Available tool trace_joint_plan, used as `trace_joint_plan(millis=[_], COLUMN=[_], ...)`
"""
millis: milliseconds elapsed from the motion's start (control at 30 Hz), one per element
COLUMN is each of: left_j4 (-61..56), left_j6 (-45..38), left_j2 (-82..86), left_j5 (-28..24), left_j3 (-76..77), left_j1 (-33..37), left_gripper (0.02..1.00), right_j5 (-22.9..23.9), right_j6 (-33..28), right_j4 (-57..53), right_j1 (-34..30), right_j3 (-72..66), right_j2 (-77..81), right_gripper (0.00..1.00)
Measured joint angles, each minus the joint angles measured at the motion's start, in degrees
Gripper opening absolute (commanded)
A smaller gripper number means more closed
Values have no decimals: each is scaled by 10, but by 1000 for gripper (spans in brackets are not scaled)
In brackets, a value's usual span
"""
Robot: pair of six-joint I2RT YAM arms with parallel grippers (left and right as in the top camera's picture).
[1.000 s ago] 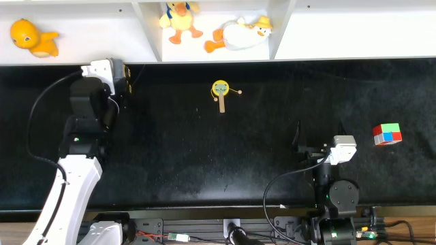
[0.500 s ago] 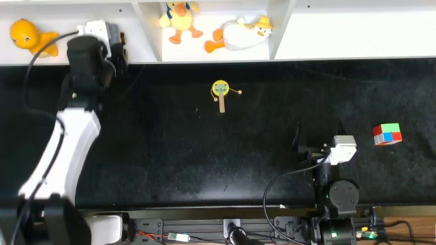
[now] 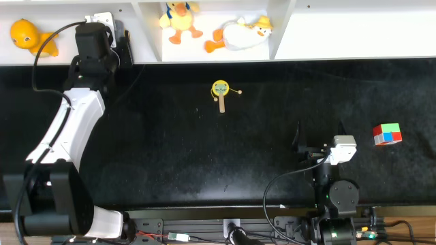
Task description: Store Toys
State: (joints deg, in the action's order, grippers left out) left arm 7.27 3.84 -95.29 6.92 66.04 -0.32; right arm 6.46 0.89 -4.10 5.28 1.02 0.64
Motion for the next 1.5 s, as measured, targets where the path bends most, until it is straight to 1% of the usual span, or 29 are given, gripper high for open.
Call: trace_joint_plan(millis=[267, 400, 533, 633, 733, 967, 1067, 1267, 1333, 1500], left_j4=[-1, -32, -71, -70, -82, -255, -297, -275, -232, -80], left_j6=[0, 0, 0, 0, 2, 5, 5, -3, -15, -34], left_j2=[1, 46, 170, 268, 353, 568, 644, 780, 831, 937], left_j5=[7, 8, 10, 12, 2, -37, -46, -53, -53, -55], left_j3=[-1, -67, -213, -298, -368, -494, -542, -629, -644, -653], left_j1=[0, 5, 26, 37, 37, 24, 10, 2, -3, -8], left_gripper=[998, 998, 998, 998, 998, 996, 998, 998, 998, 998], right_j5=[0, 0, 0, 0, 0, 0, 0, 0, 0, 0], right_j6=[0, 0, 0, 0, 0, 0, 0, 0, 0, 0], right_j4=[0, 0, 0, 0, 0, 0, 0, 0, 0, 0], right_j1=[0, 0, 0, 0, 0, 0, 0, 0, 0, 0], right_j3=[0, 0, 0, 0, 0, 0, 0, 0, 0, 0], right_j2=[0, 0, 0, 0, 0, 0, 0, 0, 0, 0], right_gripper=[993, 993, 996, 996, 996, 993, 996, 998, 996, 996])
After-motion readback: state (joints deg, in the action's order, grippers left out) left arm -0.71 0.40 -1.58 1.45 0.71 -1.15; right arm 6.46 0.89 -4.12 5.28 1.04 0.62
